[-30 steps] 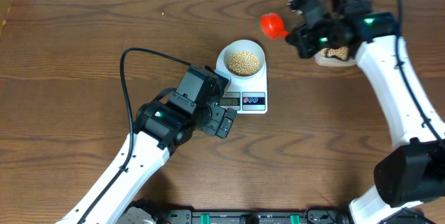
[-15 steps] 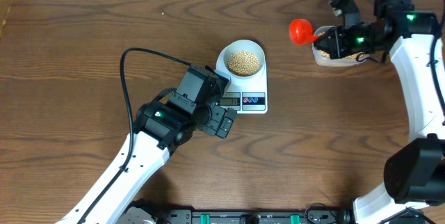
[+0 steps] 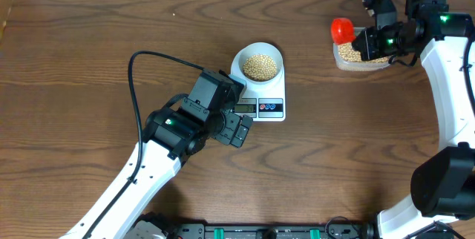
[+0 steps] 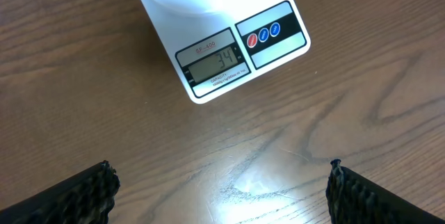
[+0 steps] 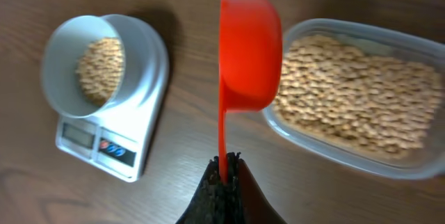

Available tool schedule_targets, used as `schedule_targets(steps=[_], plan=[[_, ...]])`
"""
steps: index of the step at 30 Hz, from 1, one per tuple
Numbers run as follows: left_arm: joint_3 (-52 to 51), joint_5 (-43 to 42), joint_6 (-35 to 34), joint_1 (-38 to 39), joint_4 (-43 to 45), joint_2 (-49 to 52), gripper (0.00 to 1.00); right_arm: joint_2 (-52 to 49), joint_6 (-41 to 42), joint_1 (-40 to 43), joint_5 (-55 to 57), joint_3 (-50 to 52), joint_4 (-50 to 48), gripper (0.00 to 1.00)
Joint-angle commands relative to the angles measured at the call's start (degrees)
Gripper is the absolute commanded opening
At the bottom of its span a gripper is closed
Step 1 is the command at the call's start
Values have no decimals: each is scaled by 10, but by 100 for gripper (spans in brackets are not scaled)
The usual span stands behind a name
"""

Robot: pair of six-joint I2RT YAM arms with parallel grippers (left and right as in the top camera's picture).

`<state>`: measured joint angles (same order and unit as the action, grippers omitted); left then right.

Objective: Scoop item into bowl and weigh 50g on scale
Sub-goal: 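Carry the empty red scoop right to the chickpea tub, then dip the red scoop into the chickpeas with right gripper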

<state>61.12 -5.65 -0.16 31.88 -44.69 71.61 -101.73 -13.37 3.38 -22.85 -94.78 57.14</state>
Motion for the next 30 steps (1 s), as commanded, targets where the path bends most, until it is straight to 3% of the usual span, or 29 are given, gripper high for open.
schedule_targets(steps=[1,9,30], plan=[[4,3,0,-2,-1,-2,98,10,7,1,48,-12,-5,1],[4,3,0,-2,-1,-2,98,10,7,1,119,-12,-10,1],[4,3,0,-2,-1,-2,98,10,28,8,125,-12,6,1]])
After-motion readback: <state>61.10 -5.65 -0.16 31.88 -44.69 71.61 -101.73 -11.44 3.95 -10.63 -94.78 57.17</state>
